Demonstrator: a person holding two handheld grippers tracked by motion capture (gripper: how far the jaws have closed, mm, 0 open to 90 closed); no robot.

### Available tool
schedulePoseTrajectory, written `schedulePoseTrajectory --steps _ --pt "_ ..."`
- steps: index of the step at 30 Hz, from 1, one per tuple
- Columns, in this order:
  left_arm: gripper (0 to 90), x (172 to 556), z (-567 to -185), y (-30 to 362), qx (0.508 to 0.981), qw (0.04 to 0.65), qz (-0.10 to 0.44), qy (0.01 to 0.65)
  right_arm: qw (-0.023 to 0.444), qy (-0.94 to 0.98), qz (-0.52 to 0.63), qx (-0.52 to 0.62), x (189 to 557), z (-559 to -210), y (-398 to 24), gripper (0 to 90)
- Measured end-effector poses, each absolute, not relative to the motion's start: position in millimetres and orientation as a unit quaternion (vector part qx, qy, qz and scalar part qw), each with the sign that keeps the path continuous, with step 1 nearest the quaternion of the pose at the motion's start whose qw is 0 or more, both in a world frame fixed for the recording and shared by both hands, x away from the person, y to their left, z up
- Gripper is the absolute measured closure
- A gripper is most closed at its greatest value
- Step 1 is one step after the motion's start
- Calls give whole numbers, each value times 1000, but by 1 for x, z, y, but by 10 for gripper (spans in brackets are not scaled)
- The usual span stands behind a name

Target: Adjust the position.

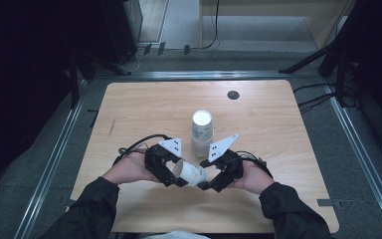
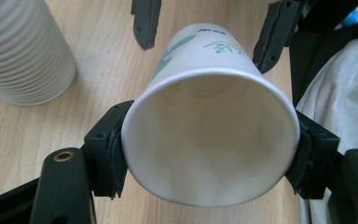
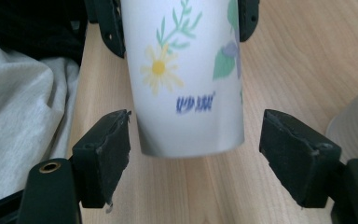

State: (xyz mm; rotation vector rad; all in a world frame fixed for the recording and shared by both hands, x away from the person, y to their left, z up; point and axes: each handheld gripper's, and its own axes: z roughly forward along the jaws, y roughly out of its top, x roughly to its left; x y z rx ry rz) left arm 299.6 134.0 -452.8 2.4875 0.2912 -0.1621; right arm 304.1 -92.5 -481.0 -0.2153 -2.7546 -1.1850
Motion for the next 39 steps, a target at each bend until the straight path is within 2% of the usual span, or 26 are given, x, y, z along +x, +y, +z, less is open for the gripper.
schedulePoseTrajectory --steps 13,16,19,22,25,30,39 --pt "270 298 -460 120 954 277 -67 92 68 -925 -370 -53 299 -493 -77 279" --pt "268 297 -460 120 954 277 -65 92 75 -927 -365 -47 298 -493 -75 344" --pt "258 297 -462 120 953 282 -61 90 71 -928 -362 -47 297 -493 -75 350" --pt "218 295 -460 121 951 292 -45 90 62 -928 -364 -44 297 -491 -76 346" --pt "127 297 -455 126 944 313 -32 99 56 -926 -370 -47 298 -487 -79 346" --pt "127 300 -448 137 923 363 -40 120 48 -915 -396 -57 302 -480 -87 345" --pt "131 296 -446 148 903 405 -38 139 45 -897 -435 -70 305 -467 -100 345"
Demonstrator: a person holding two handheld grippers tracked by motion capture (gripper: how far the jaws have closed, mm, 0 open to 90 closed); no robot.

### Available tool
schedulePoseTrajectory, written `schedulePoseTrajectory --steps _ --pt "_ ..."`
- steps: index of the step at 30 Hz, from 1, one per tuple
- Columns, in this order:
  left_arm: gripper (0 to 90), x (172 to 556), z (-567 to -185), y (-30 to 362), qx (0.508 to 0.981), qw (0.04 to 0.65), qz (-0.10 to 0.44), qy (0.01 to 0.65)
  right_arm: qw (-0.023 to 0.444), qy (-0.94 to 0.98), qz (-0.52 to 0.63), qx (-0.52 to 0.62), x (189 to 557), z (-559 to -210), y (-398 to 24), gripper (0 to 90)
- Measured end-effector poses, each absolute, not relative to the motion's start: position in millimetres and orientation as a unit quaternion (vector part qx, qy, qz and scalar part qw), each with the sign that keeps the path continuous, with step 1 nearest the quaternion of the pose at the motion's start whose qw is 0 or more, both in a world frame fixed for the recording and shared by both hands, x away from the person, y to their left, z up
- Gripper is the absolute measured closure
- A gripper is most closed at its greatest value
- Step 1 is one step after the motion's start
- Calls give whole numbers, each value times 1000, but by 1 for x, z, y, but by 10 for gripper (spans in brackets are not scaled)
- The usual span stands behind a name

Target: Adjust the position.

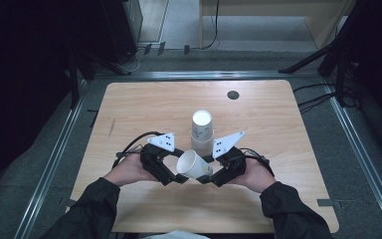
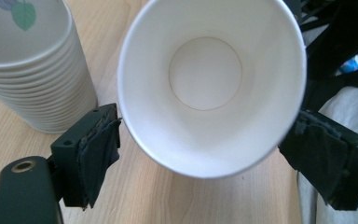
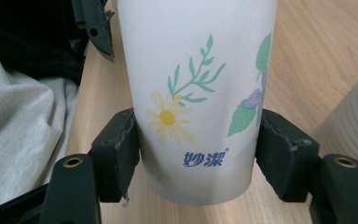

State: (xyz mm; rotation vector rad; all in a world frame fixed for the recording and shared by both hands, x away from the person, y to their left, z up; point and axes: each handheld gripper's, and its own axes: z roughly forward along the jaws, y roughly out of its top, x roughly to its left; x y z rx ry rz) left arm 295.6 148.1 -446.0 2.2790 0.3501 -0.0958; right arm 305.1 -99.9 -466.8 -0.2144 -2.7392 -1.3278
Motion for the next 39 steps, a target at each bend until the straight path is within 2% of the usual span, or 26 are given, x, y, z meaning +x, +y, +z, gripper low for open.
schedulePoseTrajectory --steps 18,26,27,28,39 --pt "164 285 -442 156 849 493 -50 183 87 -873 -477 -56 308 -460 -92 343" --pt "168 284 -444 153 846 499 -55 181 93 -871 -479 -53 306 -460 -88 342" --pt "177 284 -444 153 846 499 -51 181 95 -871 -479 -54 306 -460 -88 342" --pt "224 284 -444 153 845 502 -50 179 96 -871 -479 -54 306 -460 -88 344" --pt "268 285 -442 154 848 496 -48 182 100 -871 -476 -60 307 -460 -87 345"
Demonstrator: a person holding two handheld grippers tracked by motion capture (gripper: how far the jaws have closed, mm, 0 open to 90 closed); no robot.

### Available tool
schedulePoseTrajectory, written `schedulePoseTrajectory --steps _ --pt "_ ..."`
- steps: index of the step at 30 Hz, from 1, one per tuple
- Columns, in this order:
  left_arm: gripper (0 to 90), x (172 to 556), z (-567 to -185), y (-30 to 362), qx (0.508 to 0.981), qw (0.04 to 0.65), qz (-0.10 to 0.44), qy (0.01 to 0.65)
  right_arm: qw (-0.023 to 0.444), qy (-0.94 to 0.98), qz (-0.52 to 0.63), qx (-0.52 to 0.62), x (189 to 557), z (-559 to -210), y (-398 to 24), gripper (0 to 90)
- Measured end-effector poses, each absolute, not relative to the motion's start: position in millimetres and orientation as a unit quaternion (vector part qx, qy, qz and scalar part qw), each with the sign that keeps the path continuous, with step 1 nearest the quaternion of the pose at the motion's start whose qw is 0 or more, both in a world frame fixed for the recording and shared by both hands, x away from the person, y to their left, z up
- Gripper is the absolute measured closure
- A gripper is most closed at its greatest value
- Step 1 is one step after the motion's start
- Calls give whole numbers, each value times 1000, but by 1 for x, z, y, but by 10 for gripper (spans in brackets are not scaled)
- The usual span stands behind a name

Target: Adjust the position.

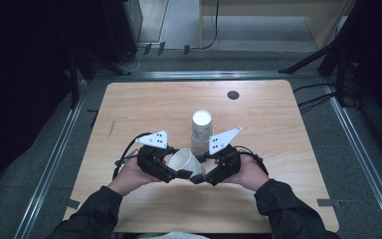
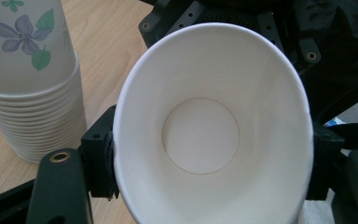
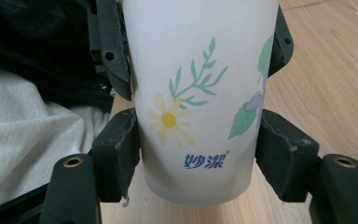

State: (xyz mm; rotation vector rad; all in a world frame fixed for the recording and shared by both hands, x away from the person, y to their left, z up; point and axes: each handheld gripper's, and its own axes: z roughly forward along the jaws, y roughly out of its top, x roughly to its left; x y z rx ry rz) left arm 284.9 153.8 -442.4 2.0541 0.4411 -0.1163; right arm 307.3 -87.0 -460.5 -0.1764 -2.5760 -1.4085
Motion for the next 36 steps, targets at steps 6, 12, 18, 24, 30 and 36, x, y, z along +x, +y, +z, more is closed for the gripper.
schedulePoseTrajectory --steps 6,12,18,24,30,36 --pt "277 286 -441 157 847 496 -49 184 96 -870 -480 -61 307 -461 -86 277" --pt "283 289 -441 158 850 491 -46 186 77 -880 -465 -63 304 -463 -85 257" --pt "283 293 -440 163 853 484 -39 193 65 -886 -454 -75 304 -467 -87 230" --pt "283 295 -439 169 855 478 -32 198 44 -886 -451 -97 306 -469 -89 209" --pt "283 299 -441 174 860 466 -25 208 -7 -898 -420 -133 307 -474 -95 202" --pt "282 302 -443 177 866 452 -19 211 -40 -897 -421 -126 309 -475 -100 204"
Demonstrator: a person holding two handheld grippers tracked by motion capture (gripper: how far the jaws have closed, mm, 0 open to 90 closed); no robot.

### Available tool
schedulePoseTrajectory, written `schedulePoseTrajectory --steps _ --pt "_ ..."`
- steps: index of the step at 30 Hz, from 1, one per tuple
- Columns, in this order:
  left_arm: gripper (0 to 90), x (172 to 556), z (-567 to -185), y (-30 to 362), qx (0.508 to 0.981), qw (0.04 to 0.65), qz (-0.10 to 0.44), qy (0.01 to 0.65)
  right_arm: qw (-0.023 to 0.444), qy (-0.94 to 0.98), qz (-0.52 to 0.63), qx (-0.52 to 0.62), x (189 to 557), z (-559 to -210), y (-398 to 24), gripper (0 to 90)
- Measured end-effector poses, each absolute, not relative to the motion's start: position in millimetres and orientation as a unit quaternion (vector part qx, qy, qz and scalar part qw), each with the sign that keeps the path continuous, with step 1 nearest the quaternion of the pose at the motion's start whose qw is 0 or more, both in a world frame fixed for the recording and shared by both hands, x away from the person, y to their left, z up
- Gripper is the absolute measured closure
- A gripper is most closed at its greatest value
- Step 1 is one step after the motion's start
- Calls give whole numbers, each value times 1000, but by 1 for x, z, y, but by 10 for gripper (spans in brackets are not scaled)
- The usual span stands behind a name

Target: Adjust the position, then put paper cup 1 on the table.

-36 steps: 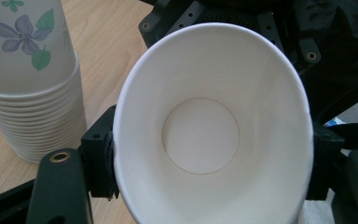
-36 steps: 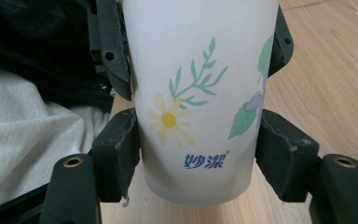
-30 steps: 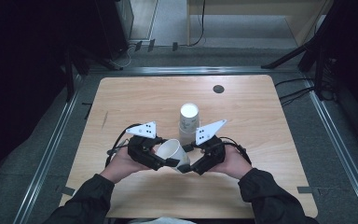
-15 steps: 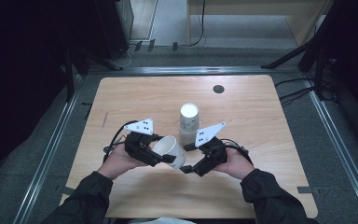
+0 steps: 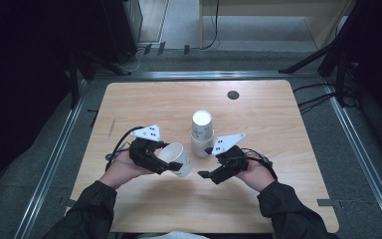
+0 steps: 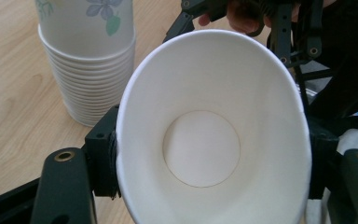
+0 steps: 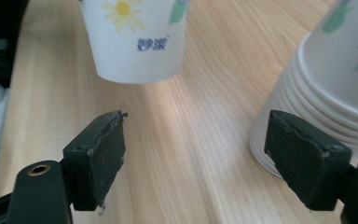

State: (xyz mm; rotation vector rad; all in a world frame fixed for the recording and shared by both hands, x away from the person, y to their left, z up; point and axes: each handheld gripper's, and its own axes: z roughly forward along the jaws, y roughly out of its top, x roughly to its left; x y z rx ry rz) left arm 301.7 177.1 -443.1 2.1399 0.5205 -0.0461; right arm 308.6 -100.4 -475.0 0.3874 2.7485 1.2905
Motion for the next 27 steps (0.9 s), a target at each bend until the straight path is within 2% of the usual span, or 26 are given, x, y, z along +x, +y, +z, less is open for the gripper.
schedulePoseTrajectory --steps 14,27 --pt "279 307 -445 186 871 435 -8 226 66 897 393 191 302 -474 -122 205" --pt "278 319 -451 206 867 422 8 264 68 894 381 224 308 -478 -134 206"
